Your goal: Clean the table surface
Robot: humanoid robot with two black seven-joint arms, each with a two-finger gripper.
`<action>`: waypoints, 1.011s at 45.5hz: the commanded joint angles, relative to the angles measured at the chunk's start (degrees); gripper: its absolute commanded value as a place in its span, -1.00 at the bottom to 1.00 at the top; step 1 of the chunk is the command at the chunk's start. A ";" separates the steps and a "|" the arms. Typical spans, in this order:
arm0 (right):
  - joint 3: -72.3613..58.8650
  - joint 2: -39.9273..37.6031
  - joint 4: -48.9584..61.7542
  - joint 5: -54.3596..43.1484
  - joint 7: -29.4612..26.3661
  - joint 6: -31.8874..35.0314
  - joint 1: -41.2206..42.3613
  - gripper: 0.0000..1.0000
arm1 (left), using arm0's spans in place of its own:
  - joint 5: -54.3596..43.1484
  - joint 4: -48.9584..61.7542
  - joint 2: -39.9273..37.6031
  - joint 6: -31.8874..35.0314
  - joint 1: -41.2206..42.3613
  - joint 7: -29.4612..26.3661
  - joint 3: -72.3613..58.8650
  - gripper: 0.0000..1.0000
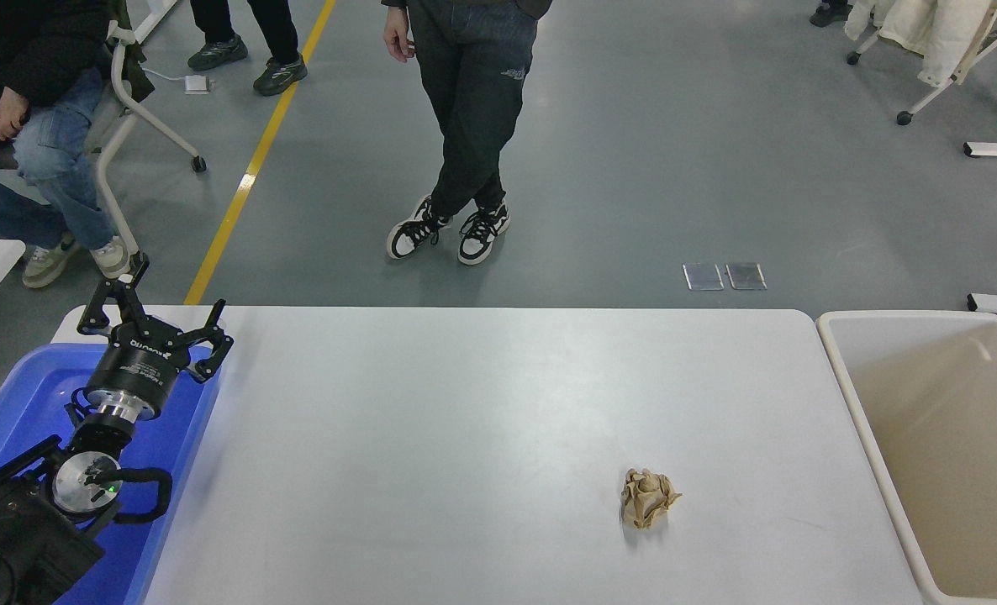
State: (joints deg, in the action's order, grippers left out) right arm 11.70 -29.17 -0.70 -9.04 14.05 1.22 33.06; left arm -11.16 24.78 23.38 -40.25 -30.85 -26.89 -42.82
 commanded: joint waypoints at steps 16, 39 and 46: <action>48.68 -3.79 -29.17 -0.28 0.01 2.47 -6.33 1.00 | 0.00 0.00 0.00 0.00 0.00 0.00 0.01 1.00; 65.73 7.98 -47.82 -11.87 1.85 9.94 -12.49 1.00 | 0.00 0.00 0.00 0.00 0.00 0.00 0.01 1.00; 64.24 10.71 -47.55 -14.69 8.53 11.26 -12.49 1.00 | 0.00 0.00 -0.09 0.00 0.00 0.00 -0.07 1.00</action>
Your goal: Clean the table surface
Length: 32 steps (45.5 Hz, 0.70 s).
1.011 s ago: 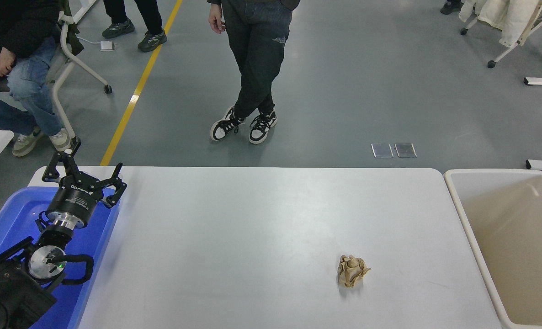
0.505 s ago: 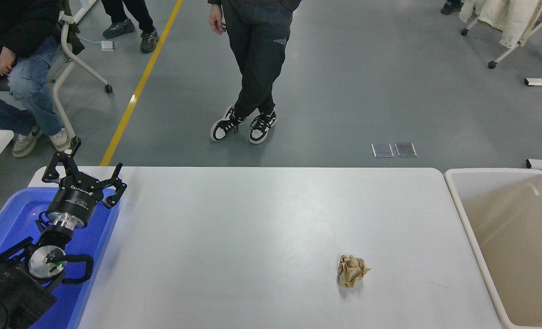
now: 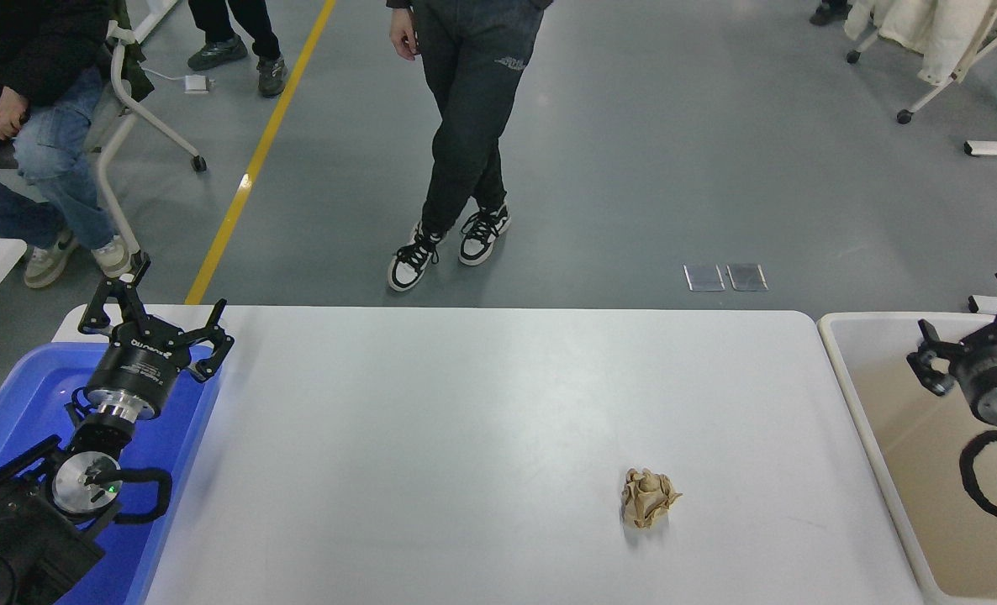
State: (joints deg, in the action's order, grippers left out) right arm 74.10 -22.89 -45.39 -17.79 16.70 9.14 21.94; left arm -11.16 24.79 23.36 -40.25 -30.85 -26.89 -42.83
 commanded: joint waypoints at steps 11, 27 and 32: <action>-2.12 6.02 1.35 -10.07 8.70 2.64 0.04 1.00 | 0.00 0.00 -0.07 0.00 0.00 0.00 0.03 1.00; -2.38 5.93 1.88 -12.09 9.84 2.73 0.65 1.00 | 0.00 0.00 0.02 0.00 0.00 0.00 0.03 1.00; -3.43 5.84 1.79 -12.09 9.75 2.55 0.74 1.00 | 0.00 0.00 0.02 0.00 0.00 0.00 0.03 1.00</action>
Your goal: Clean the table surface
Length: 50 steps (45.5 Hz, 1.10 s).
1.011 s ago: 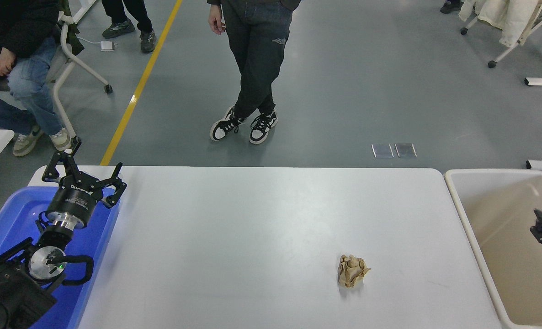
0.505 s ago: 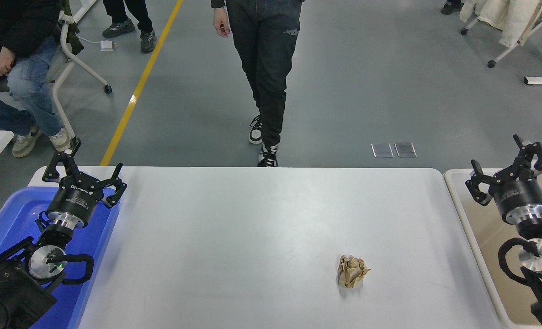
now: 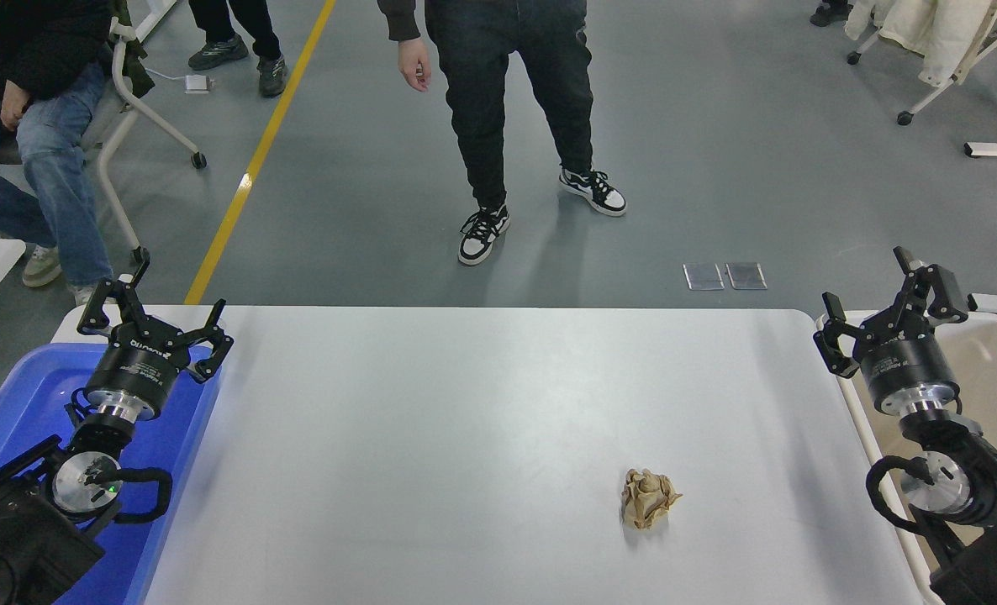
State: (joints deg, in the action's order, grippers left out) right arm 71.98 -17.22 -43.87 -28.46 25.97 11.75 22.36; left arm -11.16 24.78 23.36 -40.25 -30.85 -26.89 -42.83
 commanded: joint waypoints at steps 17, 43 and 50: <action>-18.97 -7.73 -10.35 -1.51 -6.88 -2.70 3.83 1.00 | 0.00 0.00 0.02 0.00 0.00 0.00 0.03 1.00; -40.50 -19.08 -25.65 -26.89 -14.28 -4.28 14.55 1.00 | 0.00 0.00 0.02 0.00 0.00 0.00 0.03 1.00; -47.80 -20.22 -26.97 -39.12 -14.19 -6.83 18.42 1.00 | 0.00 0.00 -0.07 0.00 0.00 0.00 0.03 1.00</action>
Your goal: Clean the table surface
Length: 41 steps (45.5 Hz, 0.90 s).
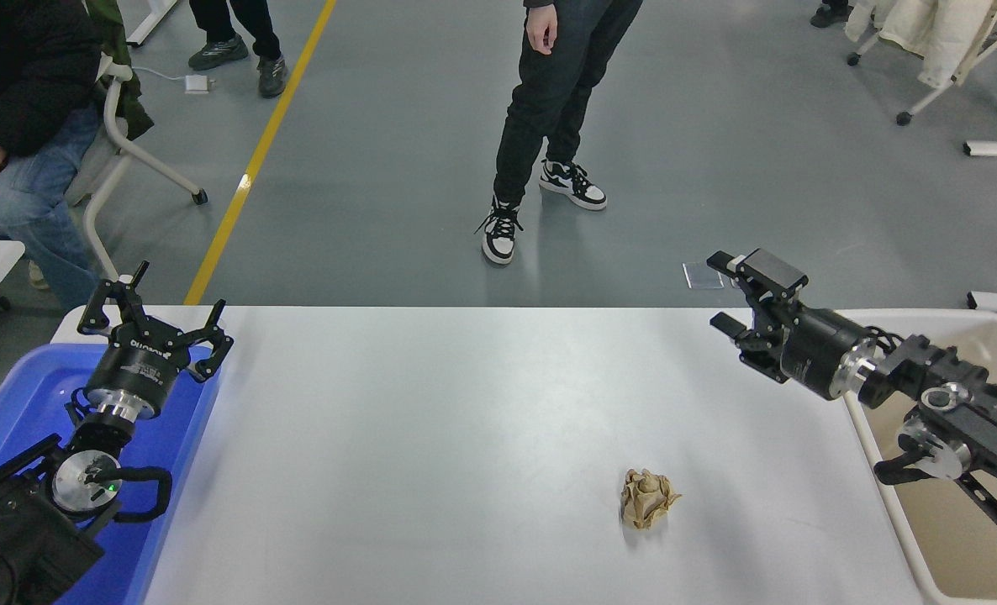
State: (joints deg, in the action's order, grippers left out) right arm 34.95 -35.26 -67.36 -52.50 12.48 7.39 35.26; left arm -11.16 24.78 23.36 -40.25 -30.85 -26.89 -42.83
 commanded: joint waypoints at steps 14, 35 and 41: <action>-33.09 -3.41 -7.61 -27.73 -1.05 -2.30 17.20 1.00 | 0.00 0.00 0.02 0.00 0.00 0.00 -0.06 1.00; -48.57 2.12 -5.86 -43.12 -0.44 -6.42 25.30 1.00 | 0.00 0.00 0.02 0.00 0.00 0.00 -0.06 1.00; -50.59 4.41 -4.19 -43.83 -0.35 -7.83 25.21 1.00 | 0.00 0.00 0.02 0.00 0.00 0.00 0.03 1.00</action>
State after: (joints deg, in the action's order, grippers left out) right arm -10.09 -34.52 -73.61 -91.84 11.89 2.26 58.77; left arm -11.16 24.78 23.35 -40.25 -30.86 -26.89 -42.83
